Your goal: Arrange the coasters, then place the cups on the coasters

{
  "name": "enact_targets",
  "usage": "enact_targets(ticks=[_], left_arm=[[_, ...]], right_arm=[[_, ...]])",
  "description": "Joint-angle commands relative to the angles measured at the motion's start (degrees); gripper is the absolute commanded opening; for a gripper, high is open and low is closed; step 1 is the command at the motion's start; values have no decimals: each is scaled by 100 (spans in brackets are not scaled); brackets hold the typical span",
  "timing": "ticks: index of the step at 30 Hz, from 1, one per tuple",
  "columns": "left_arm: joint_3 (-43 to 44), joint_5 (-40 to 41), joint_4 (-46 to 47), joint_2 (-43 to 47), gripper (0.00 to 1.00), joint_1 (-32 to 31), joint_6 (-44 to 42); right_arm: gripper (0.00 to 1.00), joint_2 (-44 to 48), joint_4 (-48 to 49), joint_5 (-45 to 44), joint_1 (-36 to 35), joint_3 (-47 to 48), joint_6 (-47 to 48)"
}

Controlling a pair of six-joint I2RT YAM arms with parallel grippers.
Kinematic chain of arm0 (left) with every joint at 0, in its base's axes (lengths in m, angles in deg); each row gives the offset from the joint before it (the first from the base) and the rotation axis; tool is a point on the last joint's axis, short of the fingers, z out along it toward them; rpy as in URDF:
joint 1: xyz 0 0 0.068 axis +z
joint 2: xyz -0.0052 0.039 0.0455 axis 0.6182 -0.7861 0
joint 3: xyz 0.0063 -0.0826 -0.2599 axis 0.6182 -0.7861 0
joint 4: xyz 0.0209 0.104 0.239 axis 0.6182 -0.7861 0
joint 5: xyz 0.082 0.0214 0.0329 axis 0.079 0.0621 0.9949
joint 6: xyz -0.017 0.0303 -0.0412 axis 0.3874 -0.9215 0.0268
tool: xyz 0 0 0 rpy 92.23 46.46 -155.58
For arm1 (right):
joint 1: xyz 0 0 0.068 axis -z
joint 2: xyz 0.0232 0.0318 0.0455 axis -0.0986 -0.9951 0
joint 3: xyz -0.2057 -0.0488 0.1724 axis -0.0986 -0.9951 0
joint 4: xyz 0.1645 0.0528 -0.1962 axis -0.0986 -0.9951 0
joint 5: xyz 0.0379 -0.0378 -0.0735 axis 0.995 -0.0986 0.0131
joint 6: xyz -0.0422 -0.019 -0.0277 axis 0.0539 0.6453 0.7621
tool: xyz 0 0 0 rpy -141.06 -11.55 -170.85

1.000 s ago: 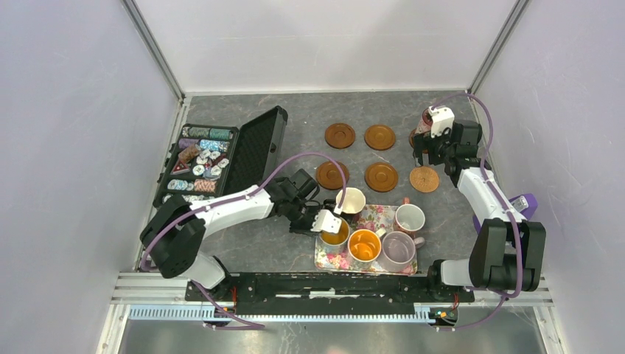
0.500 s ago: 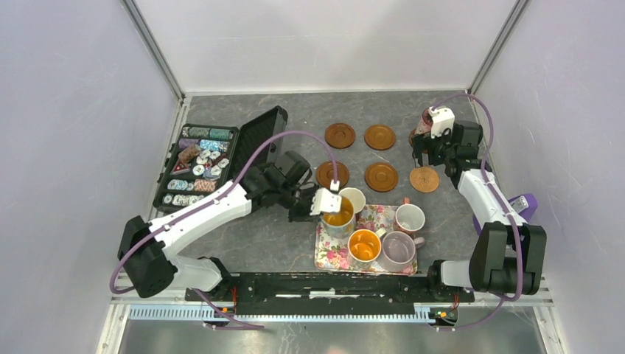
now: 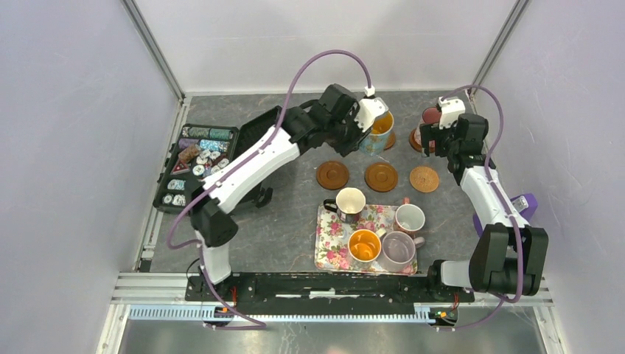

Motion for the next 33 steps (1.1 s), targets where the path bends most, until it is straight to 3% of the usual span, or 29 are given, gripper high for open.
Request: enact_targets(ticks=[1,8,20,33], left_arm=[[871,1454,503,-566,2,7,1557],[2304,2408,639,-1934,2,6,2315],[2359,2547,2004,-2868,2,10,2666],[2699,2526,2820,-3690,5,59,2726]], right_arm=[[98,138,308,-541,63,404,-373],[98,115,286,-927,147,277,-686],[98,14,329,-947,169,143,-874],[98,-66,355,-804,169,90,-839]])
